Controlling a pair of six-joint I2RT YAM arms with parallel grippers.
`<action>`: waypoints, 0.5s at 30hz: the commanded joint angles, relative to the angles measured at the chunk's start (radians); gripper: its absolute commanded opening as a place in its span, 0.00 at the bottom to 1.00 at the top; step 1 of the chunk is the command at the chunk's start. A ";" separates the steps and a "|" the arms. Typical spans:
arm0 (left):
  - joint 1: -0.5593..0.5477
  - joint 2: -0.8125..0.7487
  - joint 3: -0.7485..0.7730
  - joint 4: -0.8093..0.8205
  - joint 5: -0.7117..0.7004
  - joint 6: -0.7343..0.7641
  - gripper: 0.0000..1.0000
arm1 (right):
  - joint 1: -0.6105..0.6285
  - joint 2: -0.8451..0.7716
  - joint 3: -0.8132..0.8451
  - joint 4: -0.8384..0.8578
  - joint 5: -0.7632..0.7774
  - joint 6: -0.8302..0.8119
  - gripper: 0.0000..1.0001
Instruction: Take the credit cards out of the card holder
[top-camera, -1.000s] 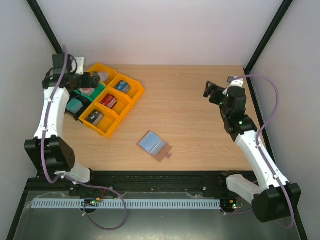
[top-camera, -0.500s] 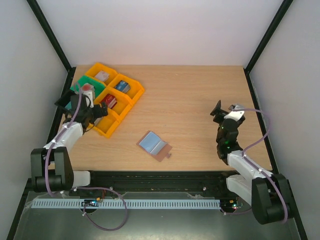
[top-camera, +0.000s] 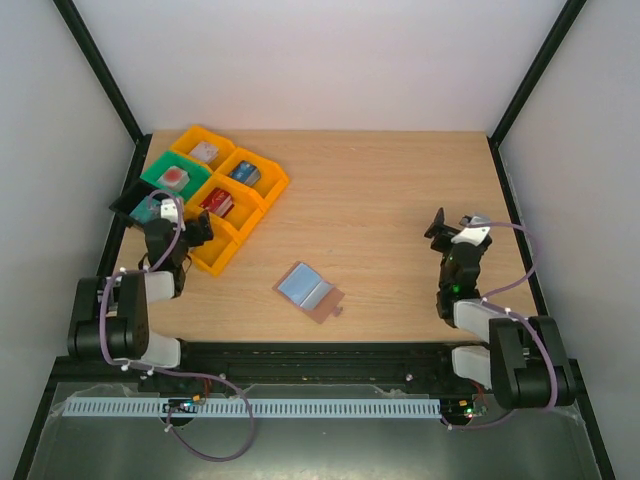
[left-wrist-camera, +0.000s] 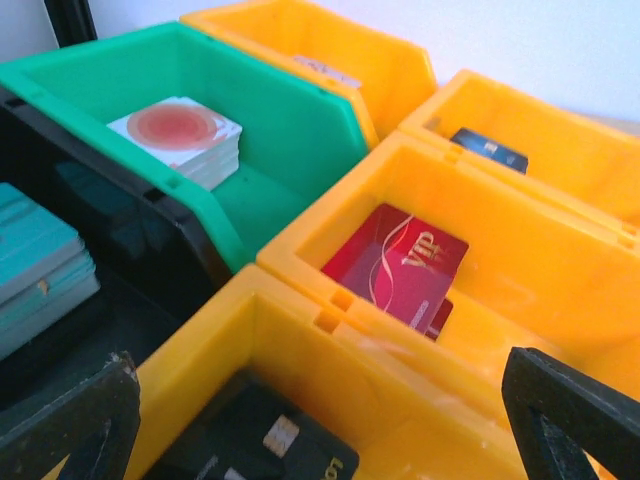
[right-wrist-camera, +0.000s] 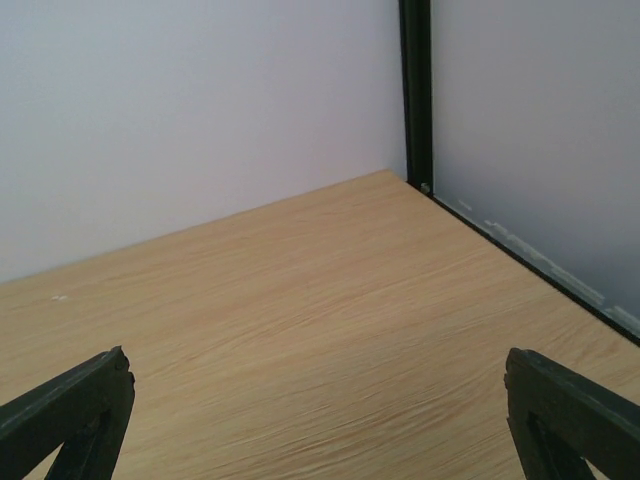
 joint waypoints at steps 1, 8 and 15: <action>-0.001 0.052 0.002 0.223 0.035 0.007 1.00 | -0.082 0.044 0.036 0.064 -0.099 -0.027 0.99; -0.026 0.126 -0.214 0.700 0.064 0.071 0.99 | -0.096 0.173 0.005 0.193 -0.173 -0.026 0.98; -0.026 0.143 -0.164 0.646 0.082 0.071 0.99 | -0.102 0.342 0.036 0.294 -0.189 -0.033 0.99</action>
